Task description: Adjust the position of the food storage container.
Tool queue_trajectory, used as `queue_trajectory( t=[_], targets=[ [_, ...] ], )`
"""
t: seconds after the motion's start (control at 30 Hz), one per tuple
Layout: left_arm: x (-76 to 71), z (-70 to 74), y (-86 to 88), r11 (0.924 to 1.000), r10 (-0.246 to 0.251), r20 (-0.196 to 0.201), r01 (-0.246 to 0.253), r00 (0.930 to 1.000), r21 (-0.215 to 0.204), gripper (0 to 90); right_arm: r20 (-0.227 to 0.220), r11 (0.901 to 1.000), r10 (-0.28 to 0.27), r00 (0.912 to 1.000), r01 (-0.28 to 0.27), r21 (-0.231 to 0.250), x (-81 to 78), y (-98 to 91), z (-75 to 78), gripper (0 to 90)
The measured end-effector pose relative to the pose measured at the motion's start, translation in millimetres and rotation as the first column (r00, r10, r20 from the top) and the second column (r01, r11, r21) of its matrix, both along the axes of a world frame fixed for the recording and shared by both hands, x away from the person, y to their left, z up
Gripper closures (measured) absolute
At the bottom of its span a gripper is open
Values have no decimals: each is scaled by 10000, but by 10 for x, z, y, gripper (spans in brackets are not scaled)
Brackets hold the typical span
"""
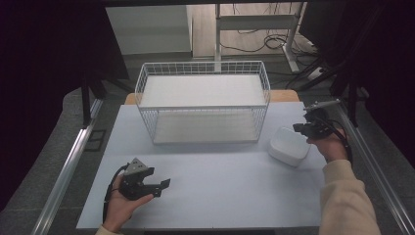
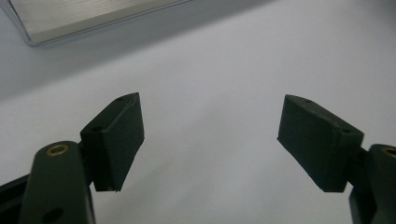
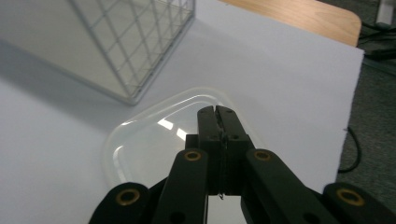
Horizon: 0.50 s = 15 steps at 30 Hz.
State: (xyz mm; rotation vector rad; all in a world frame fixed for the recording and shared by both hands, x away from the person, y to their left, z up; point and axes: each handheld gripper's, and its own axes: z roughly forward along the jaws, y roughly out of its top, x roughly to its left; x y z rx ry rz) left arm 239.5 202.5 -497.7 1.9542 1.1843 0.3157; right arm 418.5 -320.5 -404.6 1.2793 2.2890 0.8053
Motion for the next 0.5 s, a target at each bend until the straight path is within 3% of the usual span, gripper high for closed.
queue_trajectory(
  t=[0.17,0.5],
  targets=[
    [3,0,13,10000,20,14,-20,10000,14,220,-216,9987,-133,9997,122,-495,227,-62,-124,892],
    [24,-24,49,9999,143,-76,-142,9999,70,221,-535,9935,-384,9978,324,-1087,418,-163,-323,891]
  ],
)
